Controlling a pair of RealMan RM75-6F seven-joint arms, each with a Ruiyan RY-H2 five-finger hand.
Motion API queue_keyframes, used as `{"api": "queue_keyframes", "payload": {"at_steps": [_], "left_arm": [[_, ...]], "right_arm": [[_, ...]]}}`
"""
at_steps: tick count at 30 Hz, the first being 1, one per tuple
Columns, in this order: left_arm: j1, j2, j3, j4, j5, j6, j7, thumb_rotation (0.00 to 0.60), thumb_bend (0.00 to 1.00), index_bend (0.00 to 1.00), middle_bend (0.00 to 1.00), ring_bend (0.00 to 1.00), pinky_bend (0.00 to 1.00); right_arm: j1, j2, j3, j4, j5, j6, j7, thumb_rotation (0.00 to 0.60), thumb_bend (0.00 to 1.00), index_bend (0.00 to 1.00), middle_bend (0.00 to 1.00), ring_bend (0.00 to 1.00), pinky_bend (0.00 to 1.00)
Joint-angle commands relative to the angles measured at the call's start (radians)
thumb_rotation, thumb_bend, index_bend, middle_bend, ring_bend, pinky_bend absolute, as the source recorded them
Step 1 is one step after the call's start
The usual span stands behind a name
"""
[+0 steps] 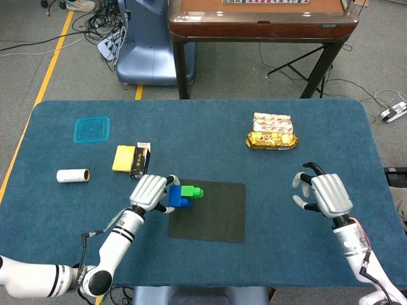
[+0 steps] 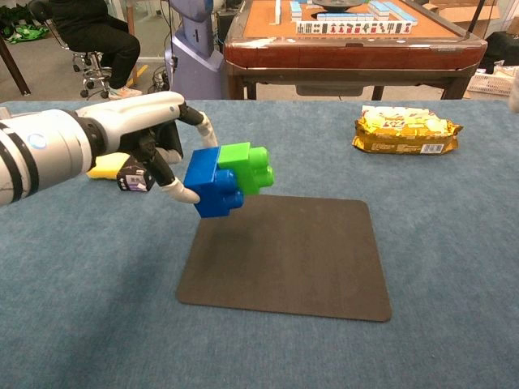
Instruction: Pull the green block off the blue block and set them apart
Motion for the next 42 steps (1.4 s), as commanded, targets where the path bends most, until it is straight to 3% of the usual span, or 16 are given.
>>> {"api": "queue_keyframes", "payload": {"at_steps": [1,7,19,32,42], "left_arm": [[0.007,-0.003,-0.011,-0.013,-0.018,0.015,0.006,0.600,0.27,0.62,1.00,1.00,1.00],[0.007,-0.003,-0.020,-0.023,-0.044,0.012,0.021,0.600,0.27,0.62,1.00,1.00,1.00],[0.009,-0.024,-0.037,-0.012,-0.054,0.034,0.036,0.600,0.27,0.62,1.00,1.00,1.00],[0.024,-0.045,-0.064,-0.016,-0.056,0.087,0.041,0.600,0.27,0.61,1.00,1.00,1.00],[0.027,-0.066,-0.068,-0.025,-0.040,0.118,0.067,0.600,0.27,0.61,1.00,1.00,1.00]], "right_arm": [[0.062,-0.017,0.040,-0.058,0.072,-0.075,-0.030,0.600,0.06,0.54,0.92,0.99,1.00],[0.166,-0.024,0.088,-0.112,0.217,-0.210,-0.053,0.600,0.04,0.54,1.00,1.00,1.00],[0.334,-0.150,0.124,-0.119,0.462,-0.302,-0.158,0.600,0.00,0.52,1.00,1.00,1.00],[0.419,-0.276,0.131,-0.041,0.557,-0.255,-0.183,0.600,0.00,0.51,1.00,1.00,1.00],[0.450,-0.325,0.142,-0.004,0.609,-0.242,-0.169,0.600,0.00,0.43,1.00,1.00,1.00]]}}
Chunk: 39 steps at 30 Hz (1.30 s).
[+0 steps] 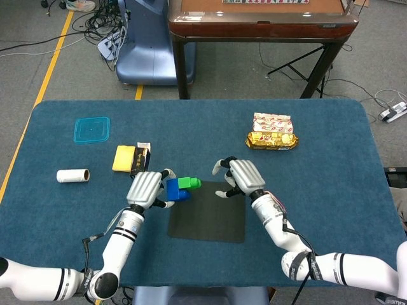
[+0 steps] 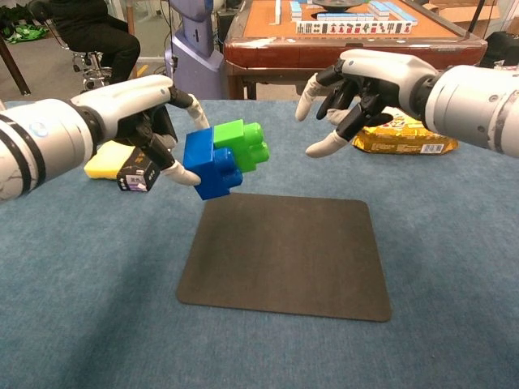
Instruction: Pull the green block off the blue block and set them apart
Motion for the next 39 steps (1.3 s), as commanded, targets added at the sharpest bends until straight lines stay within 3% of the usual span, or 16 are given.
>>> {"api": "queue_keyframes", "payload": {"at_steps": [1,12,39], "left_arm": [[0.000,-0.009,-0.001,-0.001,0.009,0.009,0.006,0.600,0.27,0.61,1.00,1.00,1.00],[0.002,-0.038,0.004,0.003,0.024,0.024,0.035,0.600,0.27,0.62,1.00,1.00,1.00],[0.007,-0.062,-0.024,0.006,0.009,-0.002,0.014,0.600,0.27,0.63,1.00,1.00,1.00]], "right_arm": [[0.012,-0.012,0.007,0.009,0.025,-0.011,0.013,0.600,0.00,0.43,1.00,1.00,1.00],[0.032,-0.043,0.040,0.054,0.064,-0.069,0.123,0.600,0.00,0.42,1.00,1.00,1.00],[0.084,-0.088,0.039,0.102,0.078,-0.095,0.171,0.600,0.00,0.42,1.00,1.00,1.00]]}}
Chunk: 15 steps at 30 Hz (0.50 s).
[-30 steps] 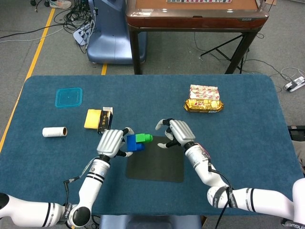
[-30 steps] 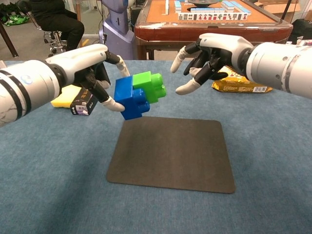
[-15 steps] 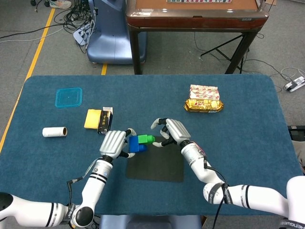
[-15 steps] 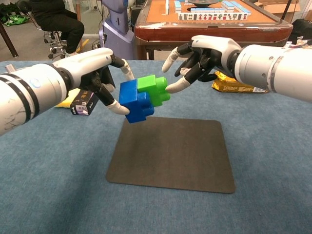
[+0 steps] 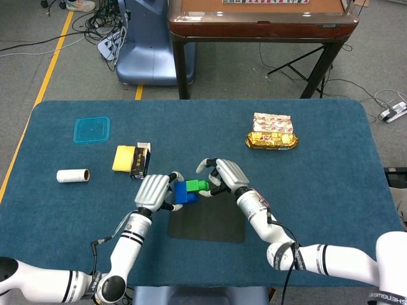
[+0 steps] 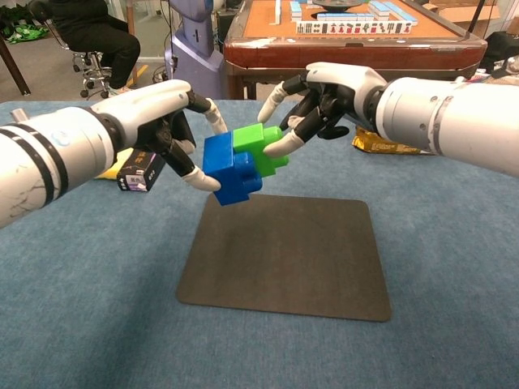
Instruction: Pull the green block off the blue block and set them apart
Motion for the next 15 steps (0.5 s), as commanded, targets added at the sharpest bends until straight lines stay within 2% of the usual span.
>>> {"api": "queue_keyframes", "payload": {"at_steps": [1,15], "left_arm": [[0.001,0.001,0.000,-0.001,0.001,-0.002,-0.002,0.600,0.27,0.63,1.00,1.00,1.00],[0.008,0.008,0.001,-0.007,0.015,-0.015,-0.017,0.600,0.27,0.63,1.00,1.00,1.00]], "right_arm": [[0.003,-0.005,0.000,0.004,0.001,-0.001,0.005,0.600,0.00,0.43,1.00,1.00,1.00],[0.015,-0.024,-0.006,0.030,-0.006,-0.023,0.034,0.600,0.02,0.57,1.00,1.00,1.00]]}}
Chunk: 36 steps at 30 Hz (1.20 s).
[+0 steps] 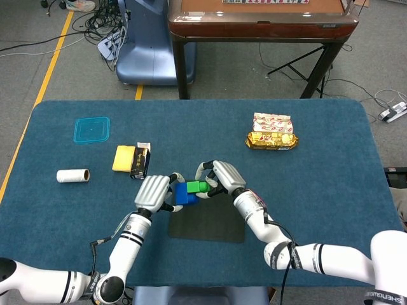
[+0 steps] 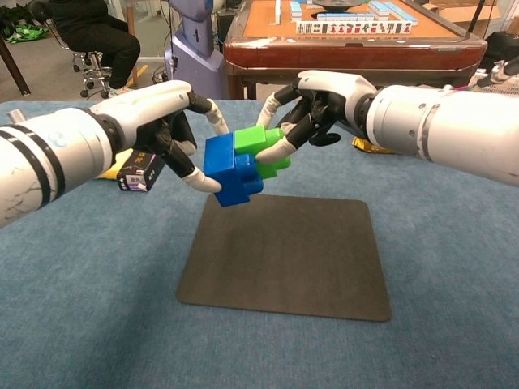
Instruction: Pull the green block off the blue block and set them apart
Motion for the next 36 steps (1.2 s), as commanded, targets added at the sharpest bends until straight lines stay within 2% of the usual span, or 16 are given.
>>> {"api": "queue_keyframes", "payload": {"at_steps": [1,10,19,27,36], "left_arm": [[0.001,0.002,-0.001,-0.001,0.000,-0.001,-0.001,0.600,0.27,0.63,1.00,1.00,1.00],[0.004,0.002,0.002,0.007,-0.004,-0.004,0.000,0.600,0.27,0.63,1.00,1.00,1.00],[0.006,0.001,0.004,0.020,-0.008,0.000,0.008,0.600,0.27,0.63,1.00,1.00,1.00],[0.010,0.003,0.004,0.030,-0.016,-0.004,0.005,0.600,0.27,0.63,1.00,1.00,1.00],[0.020,0.007,0.018,0.052,-0.017,-0.008,0.006,0.600,0.27,0.63,1.00,1.00,1.00]], "right_arm": [[0.000,-0.003,-0.001,0.005,-0.004,-0.002,0.006,0.600,0.04,0.59,1.00,1.00,1.00],[-0.002,-0.007,-0.005,0.014,-0.012,-0.004,0.021,0.600,0.24,0.67,1.00,1.00,1.00],[-0.004,-0.005,-0.010,0.020,-0.009,-0.003,0.024,0.600,0.39,0.72,1.00,1.00,1.00],[-0.009,0.003,-0.013,0.015,-0.011,-0.006,0.029,0.600,0.42,0.74,1.00,1.00,1.00],[-0.053,0.075,-0.053,-0.053,-0.054,0.031,0.003,0.600,0.42,0.74,1.00,1.00,1.00]]}}
